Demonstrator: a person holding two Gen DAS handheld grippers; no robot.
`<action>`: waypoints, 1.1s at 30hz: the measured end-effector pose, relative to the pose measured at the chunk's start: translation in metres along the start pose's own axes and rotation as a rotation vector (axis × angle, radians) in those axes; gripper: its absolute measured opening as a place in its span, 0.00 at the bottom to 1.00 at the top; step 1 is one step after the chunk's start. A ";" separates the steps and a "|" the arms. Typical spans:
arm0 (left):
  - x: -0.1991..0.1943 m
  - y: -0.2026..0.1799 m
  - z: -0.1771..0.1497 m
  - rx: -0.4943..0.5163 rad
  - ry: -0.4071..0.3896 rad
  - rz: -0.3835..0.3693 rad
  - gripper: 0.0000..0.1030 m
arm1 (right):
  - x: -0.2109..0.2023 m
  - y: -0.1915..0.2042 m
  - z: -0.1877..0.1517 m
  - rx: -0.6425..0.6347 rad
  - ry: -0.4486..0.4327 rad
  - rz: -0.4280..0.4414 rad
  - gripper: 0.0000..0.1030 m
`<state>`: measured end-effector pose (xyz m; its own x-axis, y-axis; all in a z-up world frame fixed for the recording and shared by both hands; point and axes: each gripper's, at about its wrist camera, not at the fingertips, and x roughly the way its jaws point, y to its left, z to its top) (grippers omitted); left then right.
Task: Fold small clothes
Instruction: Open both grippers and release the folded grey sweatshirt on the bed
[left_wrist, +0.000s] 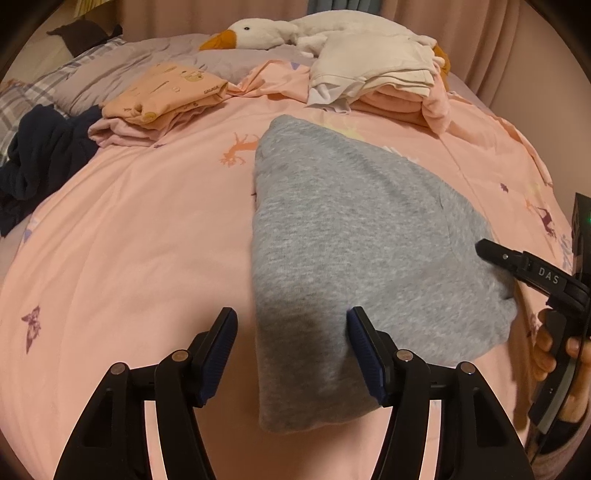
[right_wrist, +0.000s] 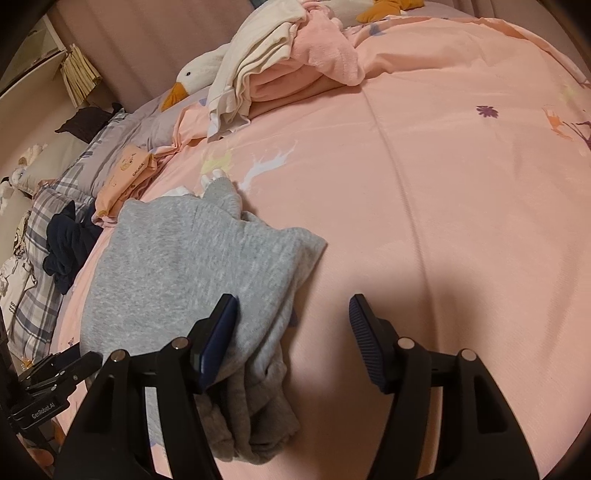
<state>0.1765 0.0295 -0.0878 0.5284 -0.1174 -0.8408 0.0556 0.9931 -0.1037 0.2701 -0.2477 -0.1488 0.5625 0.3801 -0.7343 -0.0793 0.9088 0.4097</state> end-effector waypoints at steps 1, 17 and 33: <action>0.000 0.000 0.000 -0.001 0.000 0.000 0.60 | -0.001 -0.001 0.000 0.002 -0.001 -0.005 0.61; -0.004 0.003 -0.007 -0.008 -0.001 0.008 0.60 | -0.032 -0.003 -0.004 -0.021 -0.076 -0.150 0.60; -0.005 0.003 -0.012 -0.010 -0.002 0.010 0.60 | -0.052 0.066 -0.028 -0.260 -0.128 0.041 0.37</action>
<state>0.1636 0.0325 -0.0905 0.5306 -0.1073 -0.8408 0.0416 0.9941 -0.1007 0.2123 -0.2027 -0.0988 0.6525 0.4078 -0.6387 -0.3029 0.9130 0.2734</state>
